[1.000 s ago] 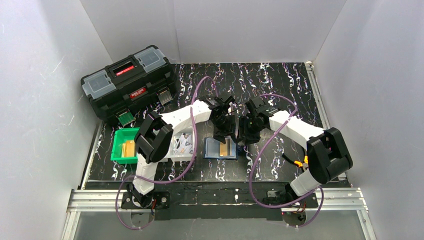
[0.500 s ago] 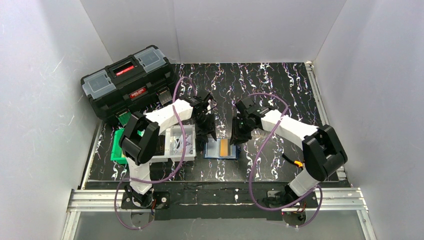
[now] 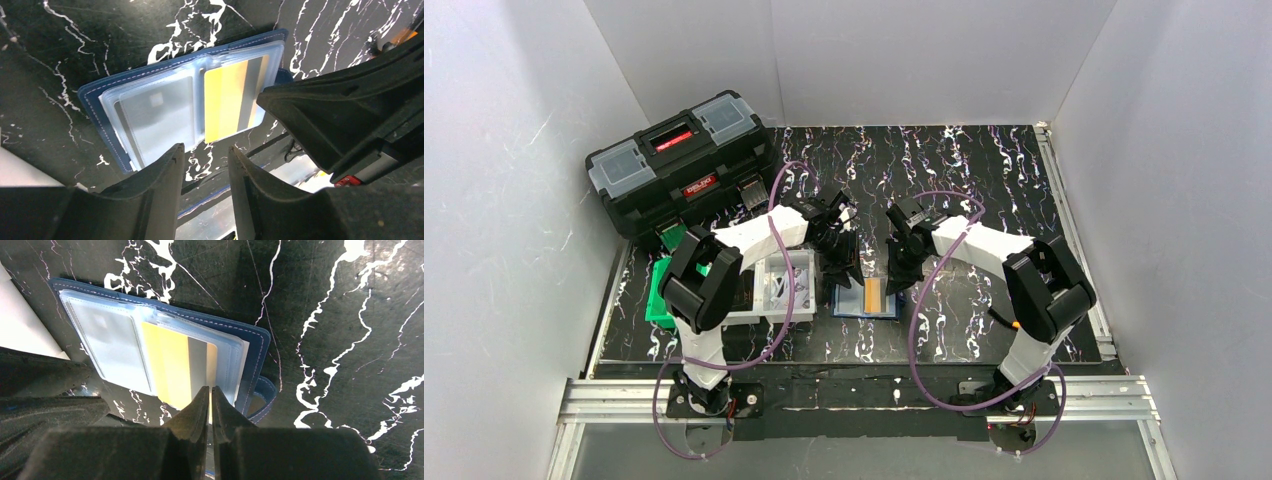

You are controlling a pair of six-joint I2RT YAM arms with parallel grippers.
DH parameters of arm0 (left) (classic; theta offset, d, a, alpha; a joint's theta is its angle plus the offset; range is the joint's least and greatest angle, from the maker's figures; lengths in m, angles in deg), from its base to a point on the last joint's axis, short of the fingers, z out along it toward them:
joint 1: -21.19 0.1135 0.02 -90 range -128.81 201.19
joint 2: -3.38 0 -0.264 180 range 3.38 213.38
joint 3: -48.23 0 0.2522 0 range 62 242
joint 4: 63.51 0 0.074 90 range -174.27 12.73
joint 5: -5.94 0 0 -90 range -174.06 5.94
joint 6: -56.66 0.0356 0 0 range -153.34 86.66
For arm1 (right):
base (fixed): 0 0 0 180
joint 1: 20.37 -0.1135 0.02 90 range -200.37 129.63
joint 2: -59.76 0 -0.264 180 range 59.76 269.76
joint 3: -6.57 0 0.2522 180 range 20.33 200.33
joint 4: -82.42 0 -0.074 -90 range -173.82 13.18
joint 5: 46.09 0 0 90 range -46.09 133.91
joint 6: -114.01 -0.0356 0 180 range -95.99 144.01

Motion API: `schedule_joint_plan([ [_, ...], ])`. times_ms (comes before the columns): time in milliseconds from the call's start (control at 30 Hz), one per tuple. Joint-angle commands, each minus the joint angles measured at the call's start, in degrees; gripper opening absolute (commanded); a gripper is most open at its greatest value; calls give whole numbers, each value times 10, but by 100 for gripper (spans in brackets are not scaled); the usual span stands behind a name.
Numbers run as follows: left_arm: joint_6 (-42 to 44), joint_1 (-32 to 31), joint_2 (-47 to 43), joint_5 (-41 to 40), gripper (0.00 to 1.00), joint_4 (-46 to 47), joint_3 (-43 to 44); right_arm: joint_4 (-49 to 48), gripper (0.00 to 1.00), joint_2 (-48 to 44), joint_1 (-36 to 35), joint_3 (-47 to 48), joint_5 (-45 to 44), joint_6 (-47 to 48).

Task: Take the credit cards out of the card holder
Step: Remove the credit card from the card holder.

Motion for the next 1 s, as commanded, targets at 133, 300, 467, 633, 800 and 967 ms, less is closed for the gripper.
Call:
schedule_joint_plan([
  [133, -4, -10, 9, 48, 36, 47, -16, -15, 9, 23, 4, -12, 0, 4],
  [300, -9, -16, 32, 53, 37, 59, -19, -26, 7, 23, 11, -27, 8, 3],
  [467, -17, -20, 45, 57, 37, 77, -27, -35, 6, 22, 18, -40, 17, 2],
  [633, -18, -23, 50, 51, 37, 80, -32, -43, 5, 20, 24, -52, 25, 1],
  [800, -23, -28, 59, 64, 36, 100, -42, -48, 5, 21, 28, -57, 30, 2],
  [967, -42, -31, 61, 80, 31, 128, -53, -50, 5, 22, 30, -58, 32, 3],
])
